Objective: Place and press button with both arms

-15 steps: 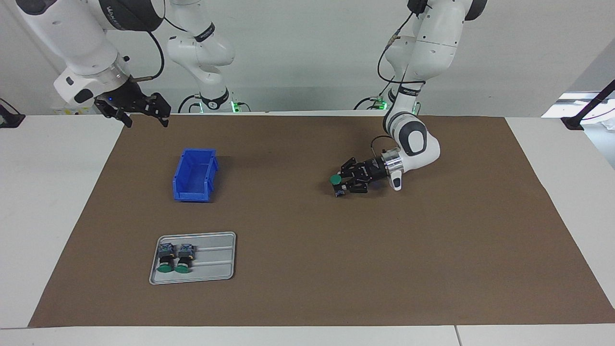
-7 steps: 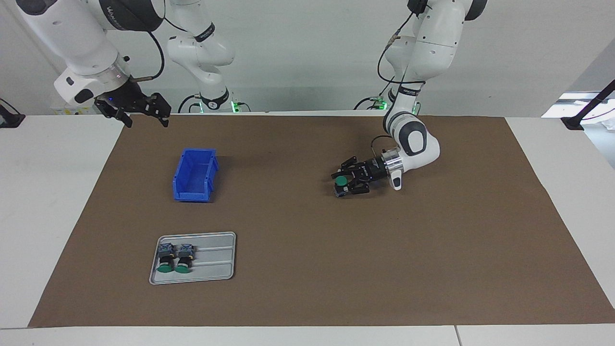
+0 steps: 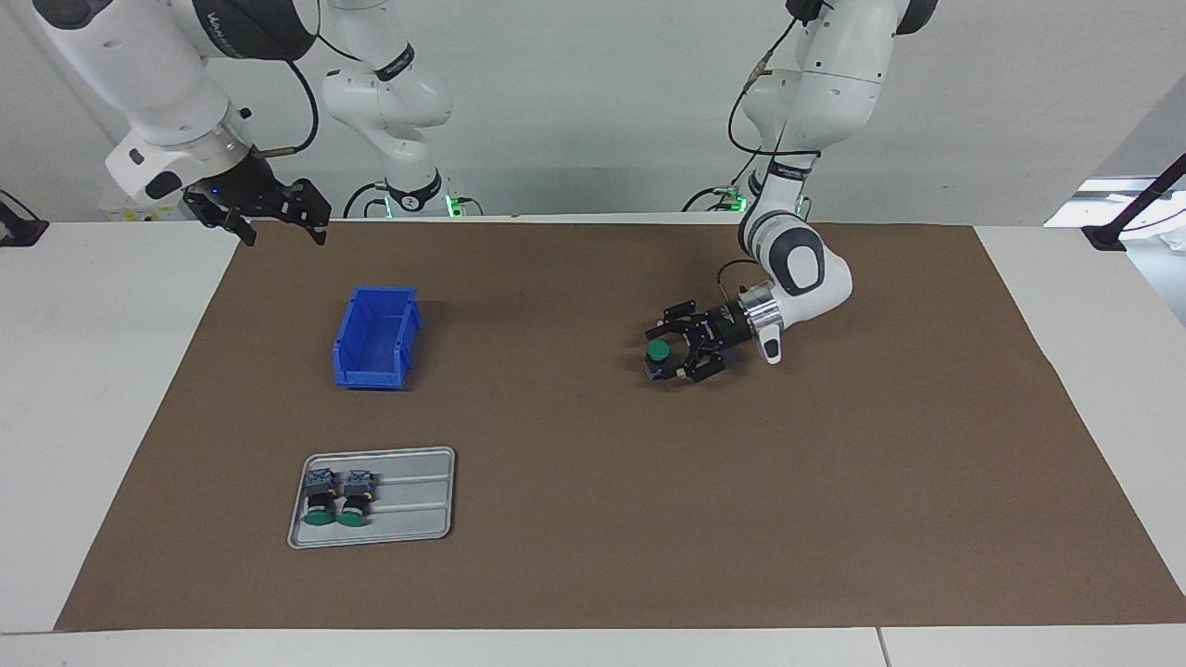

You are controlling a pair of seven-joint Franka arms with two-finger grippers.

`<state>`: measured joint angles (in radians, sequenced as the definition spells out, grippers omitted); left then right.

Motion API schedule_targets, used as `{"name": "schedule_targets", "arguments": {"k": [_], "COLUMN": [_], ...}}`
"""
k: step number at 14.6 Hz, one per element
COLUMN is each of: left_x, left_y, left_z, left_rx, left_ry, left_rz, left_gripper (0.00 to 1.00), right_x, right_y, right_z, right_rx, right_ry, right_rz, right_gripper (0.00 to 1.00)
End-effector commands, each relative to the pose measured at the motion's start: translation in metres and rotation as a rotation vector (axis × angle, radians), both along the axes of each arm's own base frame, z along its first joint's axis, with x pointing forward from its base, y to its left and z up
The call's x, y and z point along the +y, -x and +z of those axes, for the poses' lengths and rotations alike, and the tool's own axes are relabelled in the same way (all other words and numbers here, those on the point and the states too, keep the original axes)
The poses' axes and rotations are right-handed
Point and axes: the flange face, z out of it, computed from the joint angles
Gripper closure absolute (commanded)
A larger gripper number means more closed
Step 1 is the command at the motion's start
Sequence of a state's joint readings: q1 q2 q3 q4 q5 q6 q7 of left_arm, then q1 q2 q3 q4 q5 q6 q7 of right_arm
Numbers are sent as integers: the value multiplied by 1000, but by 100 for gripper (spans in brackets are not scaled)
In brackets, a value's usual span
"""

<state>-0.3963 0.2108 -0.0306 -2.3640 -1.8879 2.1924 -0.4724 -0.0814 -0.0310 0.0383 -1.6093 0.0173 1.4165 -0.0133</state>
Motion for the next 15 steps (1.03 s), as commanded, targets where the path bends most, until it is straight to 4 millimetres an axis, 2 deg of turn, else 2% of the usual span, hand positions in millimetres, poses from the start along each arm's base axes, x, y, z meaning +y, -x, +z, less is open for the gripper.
{"name": "schedule_targets", "arguments": {"k": [1,4,6,9,13,15], "left_x": [3,-7,-16,-13,-6,-4], "left_y": [11,19,29,30,30,30], "left_z": [15,33,38,49,57,67], "left_rx": [-12,-79,-113,-147,-214,-265], "left_ry": [-58,-157,-250,-279,-352,-382], "left_rz": [30,1,8,3,-68,-115], "left_gripper": [0,0,0,0,0,0], "right_x": [0,0,4,2,2,3], "right_y": [8,9,11,13,13,13], "right_z": [1,1,-2,-5,-5,-5], "right_rx": [-1,0,6,14,14,14], "right_ry": [-6,-6,-6,-7,-7,-7], "right_rz": [20,17,25,28,28,29], "right_gripper": [1,1,1,1,1,1]}}
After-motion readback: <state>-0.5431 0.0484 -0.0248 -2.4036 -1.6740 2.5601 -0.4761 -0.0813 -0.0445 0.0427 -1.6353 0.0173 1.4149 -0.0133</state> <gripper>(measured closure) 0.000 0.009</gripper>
